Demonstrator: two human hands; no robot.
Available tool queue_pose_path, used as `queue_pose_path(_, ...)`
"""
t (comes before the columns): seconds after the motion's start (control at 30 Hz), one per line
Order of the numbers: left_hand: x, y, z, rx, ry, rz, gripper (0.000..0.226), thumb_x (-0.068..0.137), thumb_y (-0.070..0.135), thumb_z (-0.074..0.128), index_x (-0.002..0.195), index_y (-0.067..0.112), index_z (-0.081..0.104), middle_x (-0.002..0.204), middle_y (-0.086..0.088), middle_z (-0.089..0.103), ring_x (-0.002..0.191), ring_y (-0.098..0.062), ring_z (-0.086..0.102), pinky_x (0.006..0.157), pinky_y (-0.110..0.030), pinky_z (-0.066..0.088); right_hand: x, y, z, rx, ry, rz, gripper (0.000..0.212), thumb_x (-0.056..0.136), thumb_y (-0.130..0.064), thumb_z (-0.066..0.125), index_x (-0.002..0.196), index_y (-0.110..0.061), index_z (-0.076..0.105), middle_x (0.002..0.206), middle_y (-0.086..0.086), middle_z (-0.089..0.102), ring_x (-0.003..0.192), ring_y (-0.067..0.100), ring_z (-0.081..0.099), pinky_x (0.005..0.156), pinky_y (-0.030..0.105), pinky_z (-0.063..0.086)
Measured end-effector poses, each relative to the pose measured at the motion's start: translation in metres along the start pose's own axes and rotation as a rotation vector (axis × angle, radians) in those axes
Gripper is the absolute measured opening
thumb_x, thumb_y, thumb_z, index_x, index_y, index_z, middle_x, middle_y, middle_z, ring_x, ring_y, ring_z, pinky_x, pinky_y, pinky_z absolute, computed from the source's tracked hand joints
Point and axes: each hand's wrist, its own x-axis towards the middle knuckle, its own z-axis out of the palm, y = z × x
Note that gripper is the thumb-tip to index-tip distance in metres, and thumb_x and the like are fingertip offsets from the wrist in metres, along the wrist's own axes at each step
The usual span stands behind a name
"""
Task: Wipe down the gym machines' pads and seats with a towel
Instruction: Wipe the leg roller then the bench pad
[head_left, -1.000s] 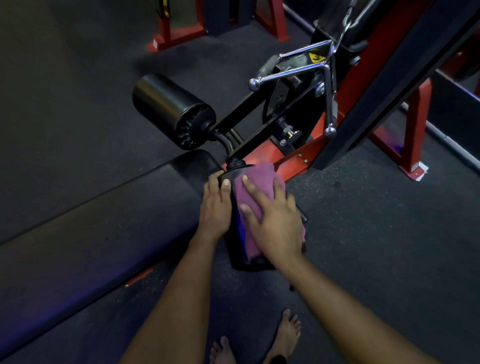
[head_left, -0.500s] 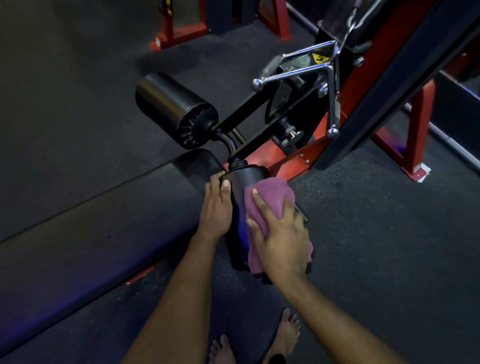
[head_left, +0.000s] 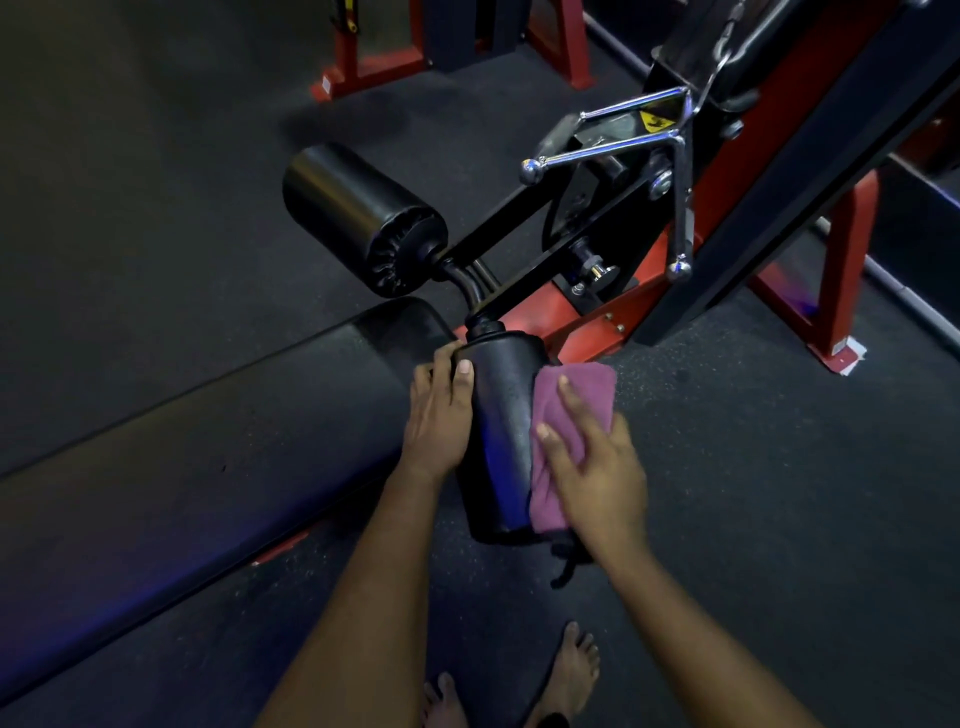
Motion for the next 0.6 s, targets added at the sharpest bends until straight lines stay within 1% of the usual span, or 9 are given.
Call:
queue_pose_path(0.1, 0.001, -0.001, 0.0, -0.019, 0.002, 0.0, 0.043, 0.108, 0.045, 0.027, 0.149, 0.033, 0.036, 0.138, -0.009, 0.04, 0.132, -0.026, 0.038, 0.104, -0.034, 0.026, -0.016, -0.033, 0.01, -0.336, 0.073, -0.146, 0.06, 0.099, -0.064, 0.042, 0.154, -0.058, 0.018, 0.163, 0.013, 0.027, 0.131, 0.035, 0.046, 0.102, 0.051, 0.047)
queue_pose_path(0.17, 0.001, -0.002, -0.001, -0.013, -0.009, 0.006, 0.044, 0.108, 0.046, 0.028, 0.15, 0.035, 0.035, 0.136, -0.009, 0.04, 0.132, -0.025, 0.036, 0.104, -0.034, 0.025, 0.006, -0.049, 0.016, -0.409, 0.083, -0.196, 0.064, 0.098, -0.064, 0.045, 0.155, -0.057, 0.016, 0.163, 0.013, 0.025, 0.13, 0.036, 0.046, 0.102, 0.053, 0.046)
queue_pose_path(0.27, 0.002, -0.001, -0.003, -0.003, -0.02, -0.009, 0.047, 0.107, 0.049, 0.028, 0.151, 0.036, 0.033, 0.133, -0.008, 0.038, 0.13, -0.022, 0.032, 0.103, -0.032, 0.023, 0.048, -0.049, 0.017, -0.285, 0.06, -0.18, 0.064, 0.096, -0.066, 0.047, 0.153, -0.06, 0.018, 0.155, 0.011, 0.034, 0.124, 0.037, 0.049, 0.098, 0.053, 0.05)
queue_pose_path(0.33, 0.002, 0.001, -0.002, 0.023, -0.013, -0.005, 0.047, 0.106, 0.05, 0.029, 0.15, 0.037, 0.035, 0.129, -0.008, 0.038, 0.128, -0.022, 0.032, 0.103, -0.03, 0.022, 0.066, -0.038, 0.016, -0.164, 0.033, -0.141, 0.06, 0.096, -0.067, 0.049, 0.15, -0.062, 0.026, 0.142, 0.007, 0.044, 0.12, 0.035, 0.054, 0.095, 0.047, 0.05)
queue_pose_path(0.37, 0.001, 0.003, -0.002, 0.03, -0.008, 0.001, 0.046, 0.106, 0.05, 0.03, 0.15, 0.037, 0.035, 0.127, -0.008, 0.038, 0.127, -0.023, 0.032, 0.103, -0.03, 0.022, 0.072, -0.03, 0.015, -0.09, 0.002, -0.102, 0.058, 0.096, -0.066, 0.051, 0.149, -0.061, 0.031, 0.139, 0.006, 0.047, 0.121, 0.034, 0.054, 0.096, 0.045, 0.048)
queue_pose_path(0.47, -0.001, 0.003, -0.003, 0.01, -0.009, 0.013, 0.044, 0.106, 0.05, 0.03, 0.149, 0.039, 0.036, 0.13, -0.006, 0.039, 0.127, -0.021, 0.035, 0.104, -0.032, 0.026, 0.076, -0.003, 0.01, 0.196, -0.086, 0.06, 0.054, 0.096, -0.061, 0.056, 0.148, -0.053, 0.041, 0.149, 0.006, 0.051, 0.137, 0.03, 0.048, 0.107, 0.041, 0.041)
queue_pose_path(0.5, -0.001, 0.002, -0.004, -0.012, -0.013, 0.011, 0.044, 0.106, 0.05, 0.03, 0.148, 0.039, 0.036, 0.132, -0.005, 0.04, 0.128, -0.02, 0.037, 0.106, -0.033, 0.028, 0.07, 0.004, 0.007, 0.238, -0.092, 0.095, 0.053, 0.097, -0.06, 0.056, 0.148, -0.052, 0.043, 0.152, 0.005, 0.05, 0.14, 0.03, 0.046, 0.109, 0.041, 0.039)
queue_pose_path(0.53, -0.001, -0.001, -0.004, -0.038, -0.017, 0.008, 0.043, 0.107, 0.05, 0.029, 0.148, 0.04, 0.036, 0.135, -0.003, 0.041, 0.128, -0.02, 0.04, 0.107, -0.035, 0.03, 0.058, 0.009, 0.006, 0.236, -0.081, 0.101, 0.052, 0.097, -0.06, 0.055, 0.147, -0.052, 0.043, 0.153, 0.005, 0.049, 0.14, 0.03, 0.046, 0.11, 0.041, 0.038)
queue_pose_path(0.6, -0.001, -0.008, -0.003, -0.104, -0.027, 0.002, 0.041, 0.106, 0.053, 0.029, 0.144, 0.042, 0.038, 0.139, 0.003, 0.043, 0.126, -0.016, 0.046, 0.109, -0.038, 0.035, 0.024, 0.011, 0.003, 0.143, -0.023, 0.027, 0.052, 0.097, -0.062, 0.051, 0.148, -0.057, 0.039, 0.151, 0.007, 0.048, 0.134, 0.03, 0.05, 0.105, 0.043, 0.043)
